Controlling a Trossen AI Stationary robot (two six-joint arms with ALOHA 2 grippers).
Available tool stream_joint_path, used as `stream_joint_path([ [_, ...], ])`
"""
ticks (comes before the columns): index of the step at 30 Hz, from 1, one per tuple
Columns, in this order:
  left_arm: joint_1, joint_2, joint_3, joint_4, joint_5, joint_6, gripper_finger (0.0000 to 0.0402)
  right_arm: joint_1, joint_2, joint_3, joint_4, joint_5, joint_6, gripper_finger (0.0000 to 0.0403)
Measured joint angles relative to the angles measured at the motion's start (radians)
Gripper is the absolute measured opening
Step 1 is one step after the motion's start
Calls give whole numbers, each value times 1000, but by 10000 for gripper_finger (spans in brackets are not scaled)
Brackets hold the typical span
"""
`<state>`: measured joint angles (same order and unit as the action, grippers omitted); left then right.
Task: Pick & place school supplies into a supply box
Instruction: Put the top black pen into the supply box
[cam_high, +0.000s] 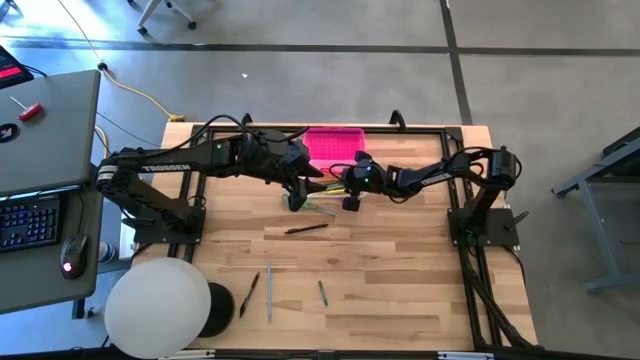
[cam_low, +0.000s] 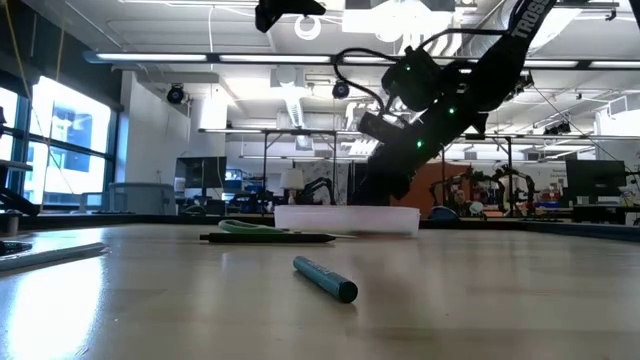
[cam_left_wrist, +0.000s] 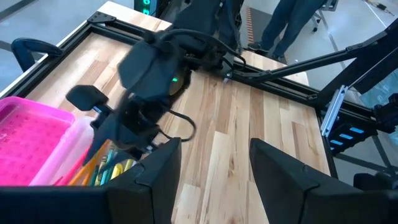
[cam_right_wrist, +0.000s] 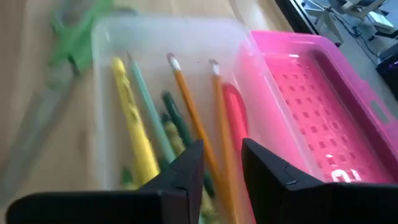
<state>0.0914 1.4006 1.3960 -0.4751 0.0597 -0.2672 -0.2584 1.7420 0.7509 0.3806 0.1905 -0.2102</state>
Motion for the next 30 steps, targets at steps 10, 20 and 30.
stream_joint_path([
  [10,0,0,0,0,0,0,223,197,0,0,84,128,19,92],
  [20,0,0,0,0,0,0,223,369,0,0,78,95,232,90],
  [30,0,0,0,9,3,0,223,355,146,0,377,-187,41,90],
])
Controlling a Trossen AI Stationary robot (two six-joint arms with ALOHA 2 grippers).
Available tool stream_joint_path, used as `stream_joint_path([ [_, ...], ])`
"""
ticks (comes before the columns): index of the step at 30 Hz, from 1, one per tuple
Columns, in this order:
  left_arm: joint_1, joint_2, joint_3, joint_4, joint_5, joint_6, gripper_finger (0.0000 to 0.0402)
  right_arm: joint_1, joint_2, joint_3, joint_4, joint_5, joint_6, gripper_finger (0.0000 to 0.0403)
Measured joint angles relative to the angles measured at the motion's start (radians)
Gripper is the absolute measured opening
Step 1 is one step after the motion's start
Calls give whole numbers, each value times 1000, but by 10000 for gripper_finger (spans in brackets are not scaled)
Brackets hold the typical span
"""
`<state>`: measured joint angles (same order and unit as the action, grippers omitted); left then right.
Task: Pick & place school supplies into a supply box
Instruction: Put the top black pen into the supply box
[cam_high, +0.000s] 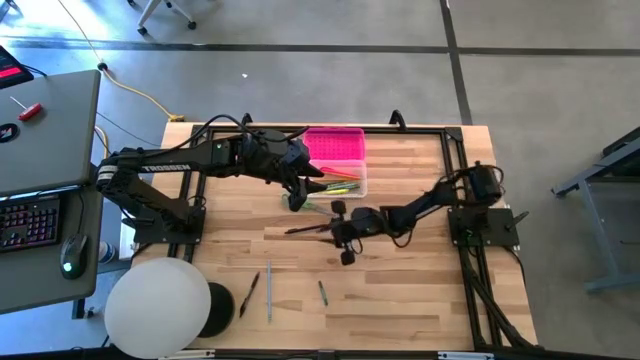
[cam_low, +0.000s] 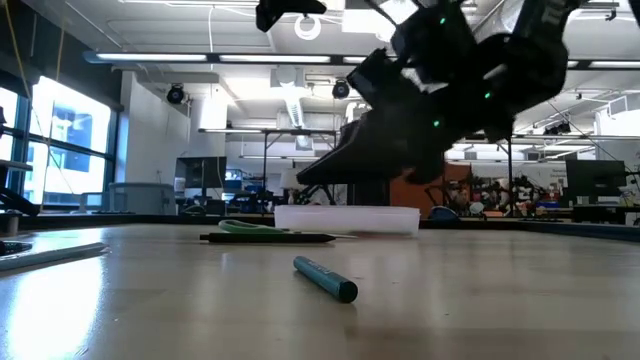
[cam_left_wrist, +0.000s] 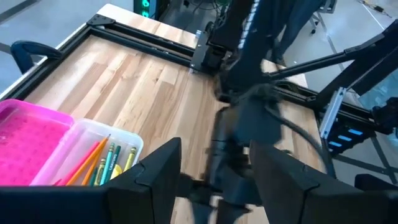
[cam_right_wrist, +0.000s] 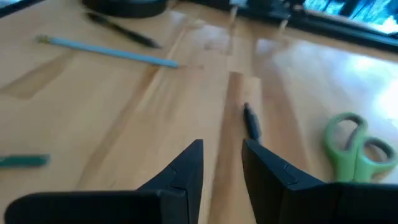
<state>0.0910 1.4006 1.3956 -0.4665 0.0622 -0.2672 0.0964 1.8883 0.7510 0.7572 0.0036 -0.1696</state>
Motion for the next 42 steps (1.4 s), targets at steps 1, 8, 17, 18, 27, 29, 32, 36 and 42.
stream_joint_path([
  [1,0,0,0,-2,7,0,223,-15,20,2,38,-3,0,90],
  [8,0,0,0,-6,33,1,223,-98,122,122,-33,-130,5,90],
  [17,0,0,0,-13,33,8,223,-137,247,227,-139,-140,-26,89],
  [18,0,0,0,-15,33,8,223,-146,261,226,-124,-160,-20,88],
  [27,0,0,0,-16,34,8,223,-156,387,222,-57,-233,4,36],
  [29,0,0,0,-16,34,8,223,-143,383,221,-54,-204,-5,17],
  [32,0,0,0,-16,34,8,223,-125,347,219,-76,-147,-31,13],
  [36,0,0,0,-16,35,8,223,-117,253,216,-146,-116,-45,18],
  [42,0,0,0,-14,35,8,223,-114,24,211,-333,-48,-91,10],
])
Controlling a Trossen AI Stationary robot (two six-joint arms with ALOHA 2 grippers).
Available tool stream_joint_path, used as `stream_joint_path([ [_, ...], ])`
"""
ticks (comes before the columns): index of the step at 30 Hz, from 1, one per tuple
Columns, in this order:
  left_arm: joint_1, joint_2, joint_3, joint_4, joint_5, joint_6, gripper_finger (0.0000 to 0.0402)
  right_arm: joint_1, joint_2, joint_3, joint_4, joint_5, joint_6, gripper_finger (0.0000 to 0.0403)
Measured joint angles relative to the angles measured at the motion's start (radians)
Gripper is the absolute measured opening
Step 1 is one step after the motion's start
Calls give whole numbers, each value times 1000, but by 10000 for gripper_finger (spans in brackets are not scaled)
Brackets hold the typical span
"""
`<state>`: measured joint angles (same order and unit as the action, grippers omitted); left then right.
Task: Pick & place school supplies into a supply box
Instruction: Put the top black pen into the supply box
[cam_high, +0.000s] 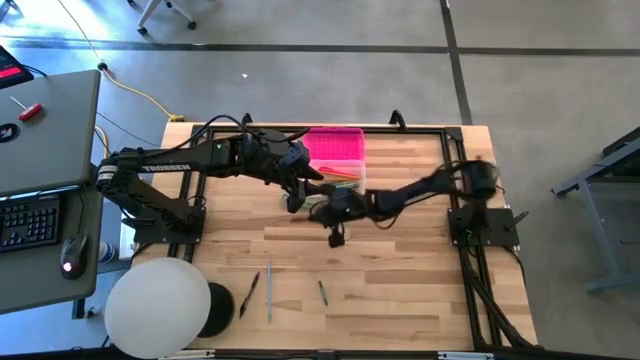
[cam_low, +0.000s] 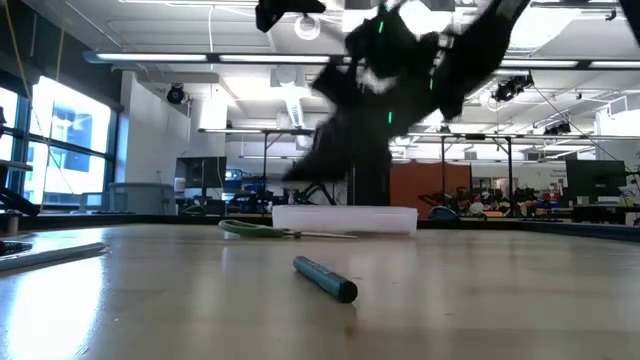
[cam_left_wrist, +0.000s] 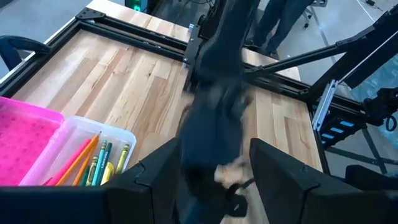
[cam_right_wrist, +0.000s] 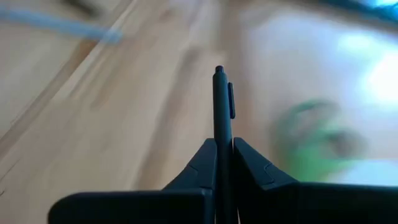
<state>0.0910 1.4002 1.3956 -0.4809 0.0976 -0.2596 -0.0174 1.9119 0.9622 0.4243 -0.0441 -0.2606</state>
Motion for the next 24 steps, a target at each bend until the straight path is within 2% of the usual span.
stream_joint_path([
  [5,0,0,0,0,0,0,223,-16,-192,1,-222,164,-116,20],
  [8,0,0,0,5,0,-4,223,-67,-236,2,-260,232,-113,14],
  [13,1,0,0,5,-3,-9,223,-177,-196,2,-322,149,-56,10],
  [16,0,0,0,7,-2,-11,223,-223,-162,3,-317,167,-55,18],
  [24,0,0,0,8,-1,-8,223,-279,-119,3,-338,82,-53,26],
])
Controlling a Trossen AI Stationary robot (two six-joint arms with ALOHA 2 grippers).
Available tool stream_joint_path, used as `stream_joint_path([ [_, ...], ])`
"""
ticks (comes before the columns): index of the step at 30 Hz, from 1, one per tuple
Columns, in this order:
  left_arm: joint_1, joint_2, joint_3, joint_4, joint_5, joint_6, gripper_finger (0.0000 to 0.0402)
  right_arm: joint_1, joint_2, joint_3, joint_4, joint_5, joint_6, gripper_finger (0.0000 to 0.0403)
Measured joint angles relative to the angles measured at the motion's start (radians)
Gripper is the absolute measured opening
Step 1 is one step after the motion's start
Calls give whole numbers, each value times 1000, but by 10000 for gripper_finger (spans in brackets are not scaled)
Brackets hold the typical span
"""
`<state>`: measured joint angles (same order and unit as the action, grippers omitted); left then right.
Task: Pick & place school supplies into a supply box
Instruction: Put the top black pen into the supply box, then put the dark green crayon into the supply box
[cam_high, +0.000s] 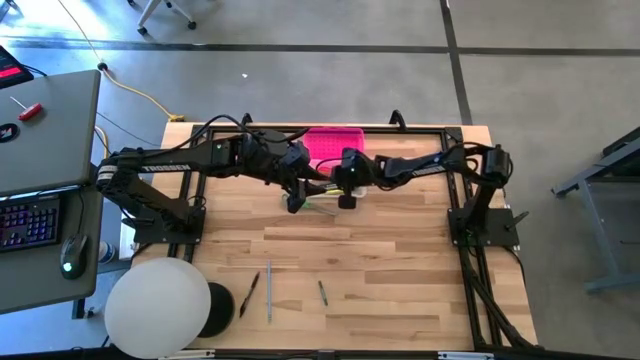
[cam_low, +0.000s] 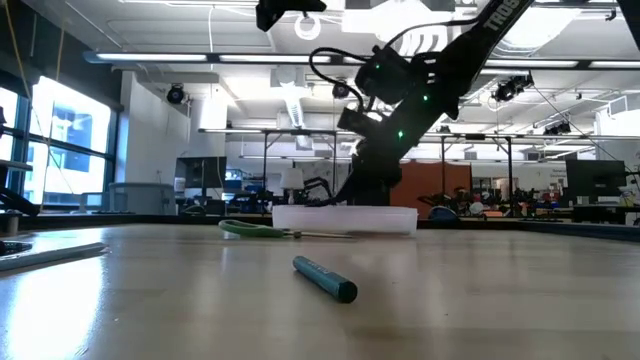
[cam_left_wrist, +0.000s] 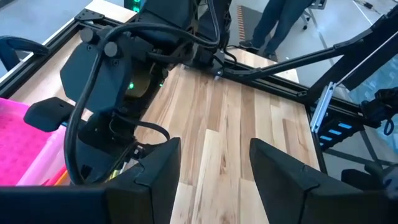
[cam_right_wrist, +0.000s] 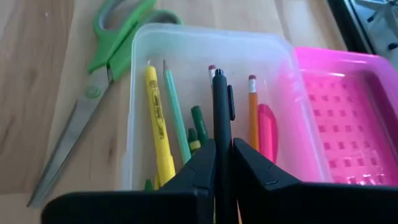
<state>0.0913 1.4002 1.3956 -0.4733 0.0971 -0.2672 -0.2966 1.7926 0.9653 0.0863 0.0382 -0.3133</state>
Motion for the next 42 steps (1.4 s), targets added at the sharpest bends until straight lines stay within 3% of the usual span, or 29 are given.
stream_joint_path([
  [11,0,0,0,-1,-2,-6,223,4,2,0,8,35,16,107],
  [15,0,0,0,0,-2,-18,223,42,-11,0,7,-9,91,122],
  [22,0,0,0,-2,8,-27,223,220,-61,1,-5,-44,184,120],
  [26,-1,0,0,-26,82,-37,223,373,-61,2,-52,-47,175,118],
  [30,-1,7,0,-52,89,-44,223,514,-61,2,-36,-70,121,118],
  [34,-1,9,0,-43,49,-57,223,629,-22,2,126,-64,99,118],
  [37,-1,9,0,-45,45,-58,223,697,30,2,190,-77,-41,118],
  [42,-1,9,0,-44,50,-79,223,735,105,2,240,-234,-251,115],
])
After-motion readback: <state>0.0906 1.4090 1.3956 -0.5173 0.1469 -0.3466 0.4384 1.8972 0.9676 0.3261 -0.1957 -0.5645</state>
